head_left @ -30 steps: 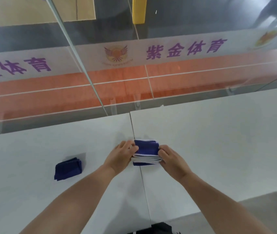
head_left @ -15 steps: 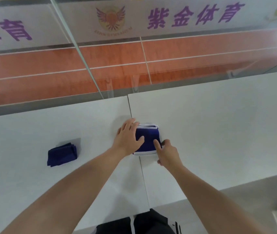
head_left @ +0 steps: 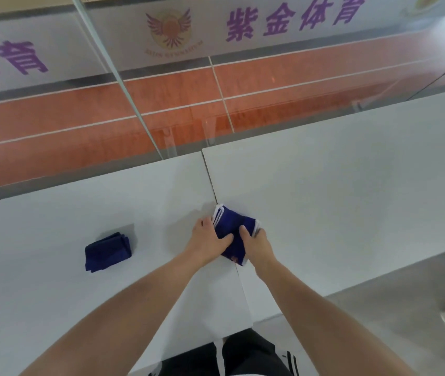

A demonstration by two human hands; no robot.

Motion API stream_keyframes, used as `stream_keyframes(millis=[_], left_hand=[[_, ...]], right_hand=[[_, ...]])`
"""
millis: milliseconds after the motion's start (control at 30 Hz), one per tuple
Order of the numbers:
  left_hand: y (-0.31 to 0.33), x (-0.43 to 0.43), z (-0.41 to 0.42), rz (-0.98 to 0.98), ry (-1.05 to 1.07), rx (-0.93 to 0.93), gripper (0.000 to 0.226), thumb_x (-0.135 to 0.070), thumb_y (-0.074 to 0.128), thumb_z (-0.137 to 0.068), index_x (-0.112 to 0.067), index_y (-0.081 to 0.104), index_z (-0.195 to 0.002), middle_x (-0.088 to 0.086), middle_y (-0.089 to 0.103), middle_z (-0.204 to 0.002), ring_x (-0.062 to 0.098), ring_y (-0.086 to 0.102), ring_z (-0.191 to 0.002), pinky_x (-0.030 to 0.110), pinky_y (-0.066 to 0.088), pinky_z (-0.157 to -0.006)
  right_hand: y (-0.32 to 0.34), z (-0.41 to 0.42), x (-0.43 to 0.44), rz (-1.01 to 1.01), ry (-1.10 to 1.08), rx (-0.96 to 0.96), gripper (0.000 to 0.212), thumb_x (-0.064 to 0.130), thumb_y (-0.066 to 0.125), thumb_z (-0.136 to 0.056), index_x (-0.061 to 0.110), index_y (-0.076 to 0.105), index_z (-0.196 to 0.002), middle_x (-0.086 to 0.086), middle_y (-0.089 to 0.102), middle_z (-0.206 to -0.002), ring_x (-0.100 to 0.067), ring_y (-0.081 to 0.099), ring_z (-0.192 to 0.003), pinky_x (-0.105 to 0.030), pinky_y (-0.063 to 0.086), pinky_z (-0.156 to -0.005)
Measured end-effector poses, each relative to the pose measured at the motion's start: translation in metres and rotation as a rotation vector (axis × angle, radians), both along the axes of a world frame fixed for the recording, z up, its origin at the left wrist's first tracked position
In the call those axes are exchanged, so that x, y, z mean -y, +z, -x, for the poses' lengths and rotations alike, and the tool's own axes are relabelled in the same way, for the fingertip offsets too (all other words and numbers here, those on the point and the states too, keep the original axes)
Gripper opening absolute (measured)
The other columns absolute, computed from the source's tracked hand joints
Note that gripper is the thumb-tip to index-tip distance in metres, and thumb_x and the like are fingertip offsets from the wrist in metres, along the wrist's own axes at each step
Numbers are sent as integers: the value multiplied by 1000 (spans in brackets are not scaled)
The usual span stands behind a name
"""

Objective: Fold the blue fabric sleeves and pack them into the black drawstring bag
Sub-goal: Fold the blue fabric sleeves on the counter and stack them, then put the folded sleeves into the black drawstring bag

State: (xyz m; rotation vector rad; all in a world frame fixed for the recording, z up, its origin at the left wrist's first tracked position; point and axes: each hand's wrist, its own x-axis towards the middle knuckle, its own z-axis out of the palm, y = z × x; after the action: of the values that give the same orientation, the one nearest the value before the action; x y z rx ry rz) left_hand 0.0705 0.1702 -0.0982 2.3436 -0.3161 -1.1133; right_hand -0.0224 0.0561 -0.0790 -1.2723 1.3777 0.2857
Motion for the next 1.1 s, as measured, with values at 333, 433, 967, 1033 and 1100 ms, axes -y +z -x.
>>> stream_keyframes(millis=[333, 433, 967, 1033, 1100], left_hand=[[35, -45, 2, 436, 467, -612, 60, -45, 75, -74, -25, 53, -126, 2, 73, -114, 24, 71, -103, 46, 58, -92], [64, -69, 1, 426, 483, -507, 52, -42, 74, -81, -24, 53, -125, 0, 73, -114, 22, 70, -103, 43, 57, -94], [182, -434, 18, 342, 676, -203, 47, -33, 82, -75, -16, 65, -115, 5, 75, -108, 23, 73, -99, 42, 59, -91], [182, -482, 22, 338, 747, -121, 42, -35, 80, -76, -19, 65, -111, 5, 75, -105, 22, 72, -97, 40, 60, -87], [179, -540, 24, 342, 793, -45, 34, -36, 77, -79, -22, 65, -107, 3, 74, -101, 22, 72, -95, 39, 61, -84]], right_hand=[[49, -7, -39, -191, -55, 234, 40, 61, 45, -96, 35, 42, -127, 2, 65, -118, -22, 69, -102, -42, 61, -82], [66, -14, -54, -192, 83, 262, 44, 55, 53, -95, 30, 45, -131, -1, 67, -118, -22, 70, -101, -37, 63, -75], [157, -93, -314, -266, 1230, 234, 37, 38, 74, -86, 21, 65, -117, 0, 75, -111, -19, 67, -107, -41, 55, -98], [162, -102, -371, -174, 1275, 262, 33, 38, 71, -88, 22, 63, -115, 1, 73, -110, -19, 66, -106, -39, 56, -93], [167, -108, -437, -124, 1298, 291, 26, 35, 68, -90, 22, 63, -112, 0, 72, -108, -18, 65, -101, -32, 56, -82]])
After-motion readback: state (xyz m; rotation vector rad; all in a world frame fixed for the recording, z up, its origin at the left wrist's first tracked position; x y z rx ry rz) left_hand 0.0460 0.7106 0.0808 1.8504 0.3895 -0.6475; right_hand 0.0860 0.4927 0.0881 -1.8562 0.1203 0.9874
